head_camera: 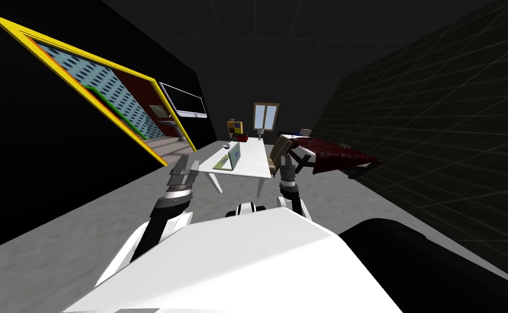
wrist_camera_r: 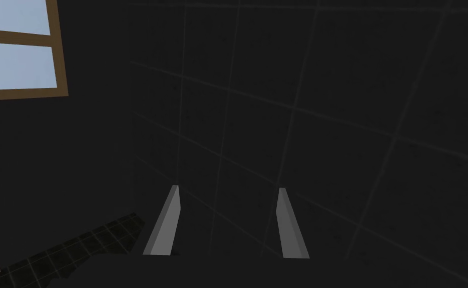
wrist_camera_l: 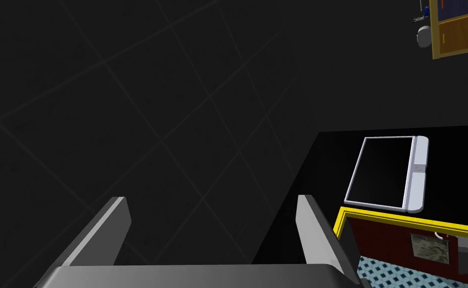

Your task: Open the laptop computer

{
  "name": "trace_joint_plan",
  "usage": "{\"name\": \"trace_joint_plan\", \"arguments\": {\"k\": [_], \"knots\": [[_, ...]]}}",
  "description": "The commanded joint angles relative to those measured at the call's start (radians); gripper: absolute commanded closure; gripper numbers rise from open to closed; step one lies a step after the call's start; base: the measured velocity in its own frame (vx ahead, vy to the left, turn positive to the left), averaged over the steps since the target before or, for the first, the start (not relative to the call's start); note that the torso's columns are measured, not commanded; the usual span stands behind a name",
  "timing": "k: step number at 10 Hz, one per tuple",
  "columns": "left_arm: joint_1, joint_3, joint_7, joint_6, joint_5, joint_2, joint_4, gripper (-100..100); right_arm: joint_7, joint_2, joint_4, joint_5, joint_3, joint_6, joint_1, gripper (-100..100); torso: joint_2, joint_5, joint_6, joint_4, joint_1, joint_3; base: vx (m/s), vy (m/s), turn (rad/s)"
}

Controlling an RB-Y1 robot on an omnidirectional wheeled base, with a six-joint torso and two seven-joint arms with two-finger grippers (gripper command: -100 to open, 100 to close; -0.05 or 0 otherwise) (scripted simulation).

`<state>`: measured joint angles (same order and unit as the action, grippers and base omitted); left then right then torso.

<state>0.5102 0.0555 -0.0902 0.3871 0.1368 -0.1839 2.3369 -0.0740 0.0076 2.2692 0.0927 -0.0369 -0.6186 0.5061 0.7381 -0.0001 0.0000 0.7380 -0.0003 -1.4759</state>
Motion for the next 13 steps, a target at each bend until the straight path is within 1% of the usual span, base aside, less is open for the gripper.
{"name": "trace_joint_plan", "arguments": {"k": [1,7,10,13], "knots": [[0.008,-0.003,-0.011,-0.065,0.010,-0.021,0.007,-100,0.000,0.000,0.000,0.000,0.000,0.000,0.000,0,0.000,0.000,0.000,0.000,0.000,0.000,0.056,-0.026,-0.103],[0.019,-0.006,-0.035,-0.191,0.029,-0.072,0.018,-100,0.000,0.000,0.000,0.000,0.000,0.000,0.000,0,0.000,0.000,0.000,0.000,0.000,0.000,0.045,-0.018,-0.075],[0.024,-0.007,-0.046,-0.252,0.038,-0.110,0.024,-100,0.000,0.000,0.000,0.000,0.000,0.000,0.000,0,0.000,0.000,0.000,0.000,0.000,0.000,0.044,-0.020,-0.072],[0.030,-0.008,-0.058,-0.317,0.047,-0.157,0.030,-100,0.000,0.000,0.000,0.000,0.000,0.000,0.000,0,0.000,0.000,0.000,0.000,0.001,0.000,0.044,-0.012,-0.079]]}}
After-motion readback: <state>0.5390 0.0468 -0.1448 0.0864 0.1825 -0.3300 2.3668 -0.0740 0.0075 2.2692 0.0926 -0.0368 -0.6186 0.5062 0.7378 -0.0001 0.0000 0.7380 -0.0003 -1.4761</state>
